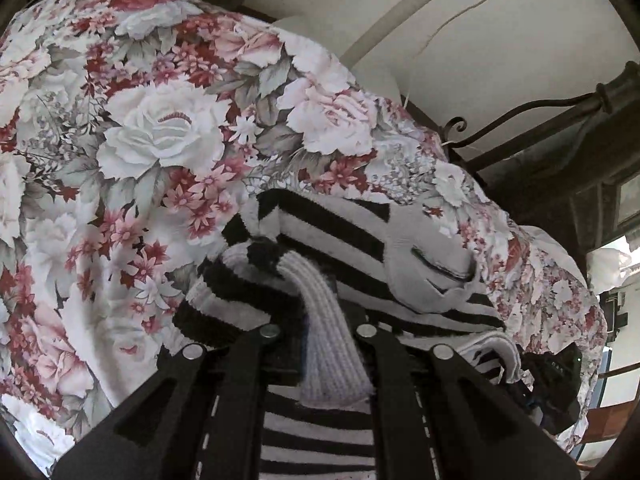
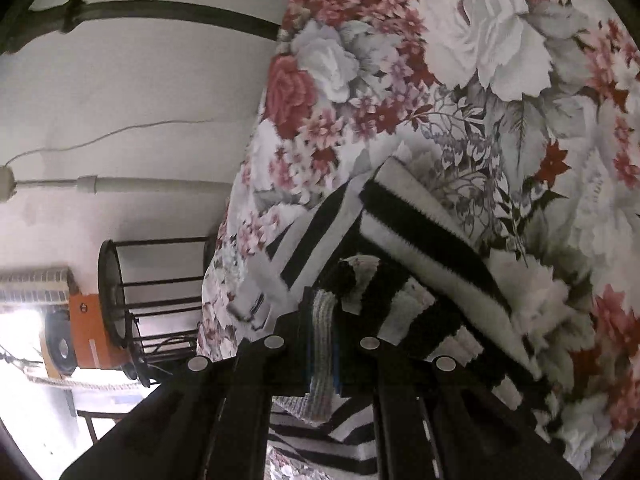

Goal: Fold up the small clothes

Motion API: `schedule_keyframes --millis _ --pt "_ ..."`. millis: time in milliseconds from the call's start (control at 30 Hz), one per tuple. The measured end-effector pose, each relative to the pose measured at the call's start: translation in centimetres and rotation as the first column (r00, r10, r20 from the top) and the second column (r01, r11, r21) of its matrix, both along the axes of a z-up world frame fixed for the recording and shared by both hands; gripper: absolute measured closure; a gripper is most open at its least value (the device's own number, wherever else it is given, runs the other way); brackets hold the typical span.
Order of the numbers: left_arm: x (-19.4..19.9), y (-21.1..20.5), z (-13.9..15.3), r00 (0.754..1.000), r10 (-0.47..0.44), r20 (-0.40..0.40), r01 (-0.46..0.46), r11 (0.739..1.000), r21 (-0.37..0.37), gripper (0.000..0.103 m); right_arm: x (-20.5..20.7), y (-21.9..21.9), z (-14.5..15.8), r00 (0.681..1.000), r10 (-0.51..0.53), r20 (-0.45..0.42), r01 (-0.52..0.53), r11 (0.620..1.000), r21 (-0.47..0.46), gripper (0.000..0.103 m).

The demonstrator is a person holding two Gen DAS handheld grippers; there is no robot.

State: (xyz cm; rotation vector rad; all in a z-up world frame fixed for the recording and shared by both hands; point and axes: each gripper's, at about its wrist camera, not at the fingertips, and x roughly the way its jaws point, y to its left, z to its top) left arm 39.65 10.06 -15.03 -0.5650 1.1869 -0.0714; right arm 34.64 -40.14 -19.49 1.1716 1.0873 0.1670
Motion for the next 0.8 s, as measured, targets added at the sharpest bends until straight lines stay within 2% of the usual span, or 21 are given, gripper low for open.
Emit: schedule_keyframes --millis 67,133,200,233,300,367,467,567,633,667,700,733,800 --pt "0.2 -0.2 -0.4 1.000 -0.014 -0.004 0.015 1.000 0.010 0.095 0.3 -0.3 -0.7 1.000 -0.004 -0.006 0.004 1.000 0.009 0.095" --pt "0.3 -0.5 -0.6 1.000 -0.028 -0.009 0.029 0.999 0.035 0.090 0.6 -0.4 -1.4 1.000 -0.009 -0.006 0.009 1.000 0.029 0.090" --pt "0.4 -0.5 -0.7 0.999 -0.028 -0.018 0.028 0.999 0.037 0.087 0.6 -0.7 -1.8 1.000 -0.014 -0.007 0.014 0.998 0.063 0.079" --pt "0.3 -0.5 -0.6 0.999 -0.028 -0.021 0.028 0.999 0.037 0.083 0.4 -1.0 -1.9 1.000 -0.021 -0.003 0.022 0.996 0.086 0.077" --pt "0.2 -0.5 0.1 1.000 -0.026 -0.006 0.027 0.999 0.041 0.070 -0.1 -2.0 -1.3 0.999 -0.044 0.011 0.043 0.994 0.099 0.069" --pt "-0.3 -0.4 1.7 0.999 -0.010 0.046 0.007 0.997 0.076 0.036 -0.5 -2.5 -0.2 0.998 -0.045 0.040 0.041 0.994 0.101 0.066" --pt "-1.3 0.5 4.3 0.990 0.023 0.139 -0.039 0.993 0.114 0.022 -0.6 -2.1 1.3 0.997 0.000 0.072 -0.003 0.999 0.041 0.065" --pt "-1.5 1.9 5.0 0.986 0.059 0.157 -0.074 0.993 0.096 0.017 -0.3 -1.9 2.2 0.995 0.040 0.095 -0.038 0.999 -0.022 0.064" --pt "-1.3 2.5 3.8 0.990 0.071 0.123 -0.081 0.994 0.077 0.018 -0.1 -2.0 2.2 0.993 0.044 0.107 -0.044 0.999 0.001 0.057" --pt "-1.2 2.5 3.4 0.991 0.069 0.111 -0.078 0.994 0.075 0.018 0.1 -2.0 2.1 0.992 0.054 0.112 -0.056 0.998 0.022 0.043" --pt "-1.2 2.3 2.9 0.993 0.062 0.098 -0.070 0.995 0.077 0.019 0.3 -2.1 1.7 0.990 0.065 0.123 -0.075 0.994 0.079 0.031" --pt "-1.0 1.9 2.4 0.995 0.043 0.085 -0.051 0.995 0.085 0.020 0.4 -2.3 1.3 0.990 0.057 0.129 -0.076 0.987 0.145 0.031" --pt "-0.9 0.8 1.9 0.997 0.004 0.076 -0.012 0.995 0.098 0.020 0.2 -2.7 0.5 0.993 -0.026 0.116 -0.006 0.962 0.273 0.031"
